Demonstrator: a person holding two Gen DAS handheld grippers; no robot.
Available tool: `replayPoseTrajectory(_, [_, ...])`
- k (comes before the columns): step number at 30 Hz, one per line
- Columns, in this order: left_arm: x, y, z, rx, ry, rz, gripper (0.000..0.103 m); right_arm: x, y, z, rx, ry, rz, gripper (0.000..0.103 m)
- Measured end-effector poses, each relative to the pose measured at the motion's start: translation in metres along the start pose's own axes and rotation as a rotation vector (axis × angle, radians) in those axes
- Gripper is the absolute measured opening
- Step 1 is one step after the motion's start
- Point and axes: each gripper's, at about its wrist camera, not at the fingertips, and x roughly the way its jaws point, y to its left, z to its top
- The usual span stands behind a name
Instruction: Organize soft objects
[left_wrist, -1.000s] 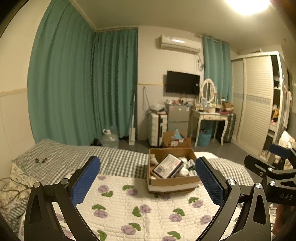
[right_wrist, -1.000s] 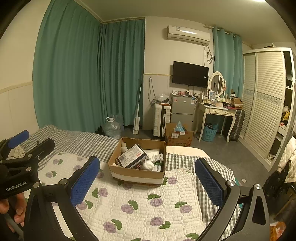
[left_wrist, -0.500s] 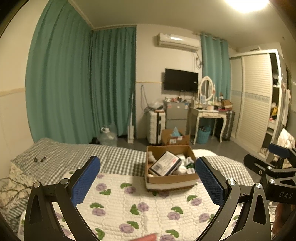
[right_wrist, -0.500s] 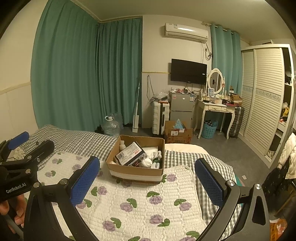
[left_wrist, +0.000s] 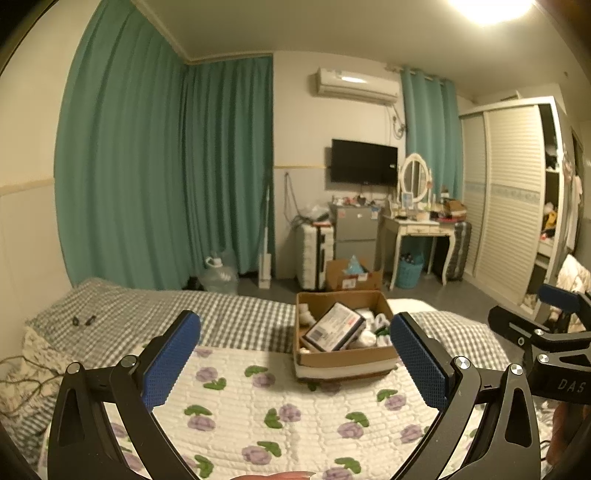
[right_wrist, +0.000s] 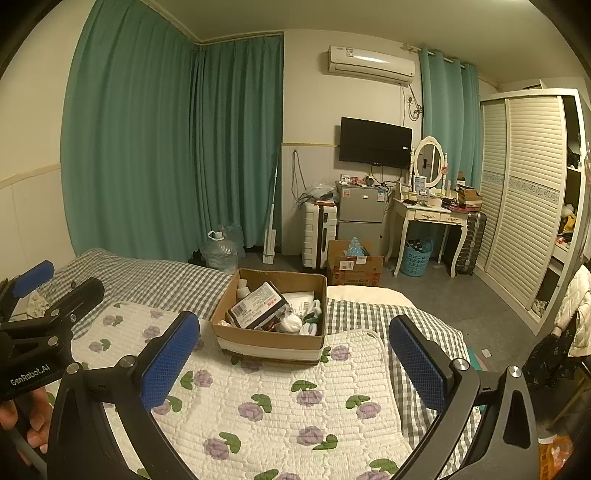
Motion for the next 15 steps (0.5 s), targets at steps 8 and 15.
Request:
replayPoseTrajectory(8, [-0.0019, 0.0005, -0.0017, -0.004, 0.001, 0.0, 0.103, -0.0001, 0.0003, 0.0001, 0.0, -0.001, 0.0, 0.103])
replayPoseTrajectory(15, [-0.0021, 0.0004, -0.002, -0.002, 0.002, 0.001, 0.103, -0.0008, 0.0018, -0.0043, 0.002, 0.005, 0.001, 0.103])
